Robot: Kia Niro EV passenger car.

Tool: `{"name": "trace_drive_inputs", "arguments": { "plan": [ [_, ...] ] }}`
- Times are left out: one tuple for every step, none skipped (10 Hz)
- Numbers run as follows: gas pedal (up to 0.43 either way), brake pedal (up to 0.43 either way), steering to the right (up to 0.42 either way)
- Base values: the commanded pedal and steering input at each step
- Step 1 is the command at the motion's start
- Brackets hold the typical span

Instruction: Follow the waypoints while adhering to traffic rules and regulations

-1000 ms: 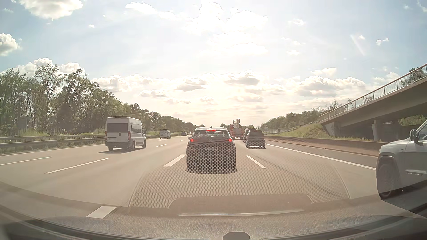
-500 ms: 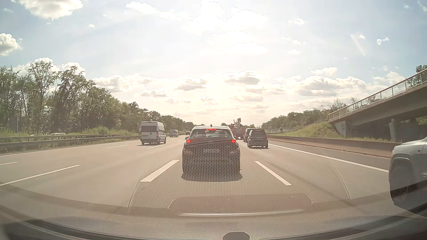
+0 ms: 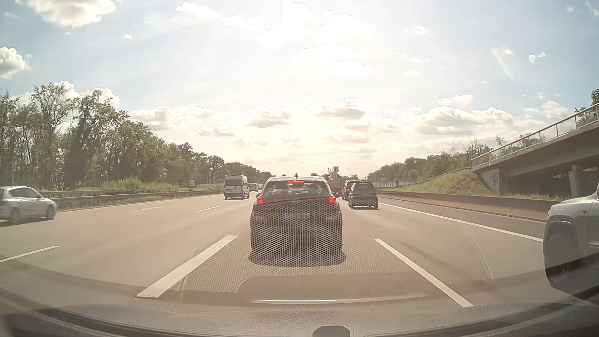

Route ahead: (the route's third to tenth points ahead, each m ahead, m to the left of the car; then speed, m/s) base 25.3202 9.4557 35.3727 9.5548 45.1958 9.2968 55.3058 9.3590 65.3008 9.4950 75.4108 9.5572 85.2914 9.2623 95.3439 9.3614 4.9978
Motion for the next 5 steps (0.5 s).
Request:
{"name": "trace_drive_inputs", "arguments": {
  "plan": [
    [0.000, 0.146, -0.004],
    [0.000, 0.079, -0.003],
    [0.000, 0.030, -0.003],
    [0.000, 0.006, -0.002],
    [0.000, 0.000, -0.001]
  ]
}}
